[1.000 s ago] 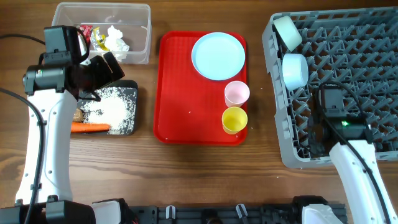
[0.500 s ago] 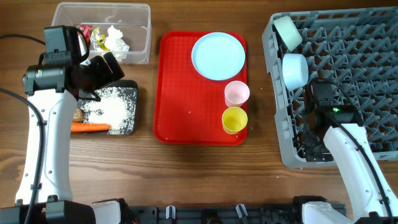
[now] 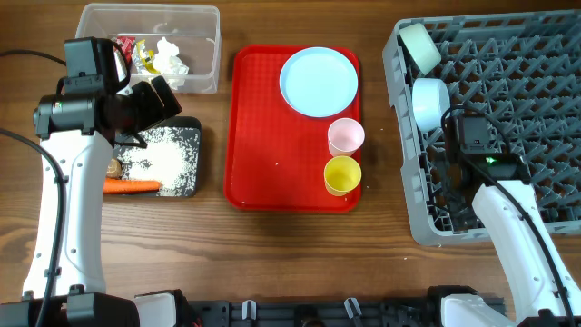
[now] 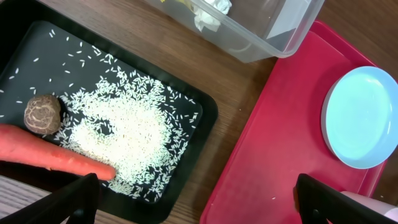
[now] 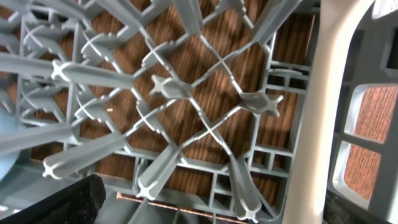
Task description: Sort waste into correct bins and load items into the dishwasher rack
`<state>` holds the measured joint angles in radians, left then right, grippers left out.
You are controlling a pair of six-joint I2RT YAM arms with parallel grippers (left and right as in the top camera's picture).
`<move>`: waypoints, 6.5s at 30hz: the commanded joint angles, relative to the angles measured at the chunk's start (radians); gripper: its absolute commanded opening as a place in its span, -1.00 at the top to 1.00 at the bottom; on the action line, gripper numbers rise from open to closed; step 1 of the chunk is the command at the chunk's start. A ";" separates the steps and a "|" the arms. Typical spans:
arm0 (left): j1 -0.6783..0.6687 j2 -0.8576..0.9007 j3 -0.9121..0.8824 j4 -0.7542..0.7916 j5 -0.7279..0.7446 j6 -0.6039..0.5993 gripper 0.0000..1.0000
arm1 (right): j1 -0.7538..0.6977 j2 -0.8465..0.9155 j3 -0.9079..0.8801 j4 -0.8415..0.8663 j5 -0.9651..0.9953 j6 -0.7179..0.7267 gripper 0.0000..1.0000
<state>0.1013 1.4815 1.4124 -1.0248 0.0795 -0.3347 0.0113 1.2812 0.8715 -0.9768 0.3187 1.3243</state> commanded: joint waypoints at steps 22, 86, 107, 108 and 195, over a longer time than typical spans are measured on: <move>0.005 0.006 -0.006 -0.014 0.009 0.012 -1.00 | -0.003 0.117 -0.010 0.097 -0.173 -0.158 -0.99; 0.005 0.006 -0.006 0.012 0.008 -0.017 -1.00 | 0.169 0.054 0.069 0.023 -0.431 -0.928 -1.00; -0.005 0.006 -0.006 0.011 0.081 -0.015 -1.00 | 0.169 0.054 0.270 0.071 -0.500 -0.962 -0.99; -0.013 0.007 -0.006 0.011 0.101 -0.010 -1.00 | 0.169 0.054 0.273 0.076 -0.500 -0.961 -0.99; -0.361 0.157 -0.005 0.380 1.139 0.118 0.92 | 0.101 0.056 0.205 0.512 -1.524 -1.287 -0.99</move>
<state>-0.2733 1.6474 1.4067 -0.6743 1.0821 -0.2405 0.1158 1.3296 1.1103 -0.5224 -1.0363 0.0597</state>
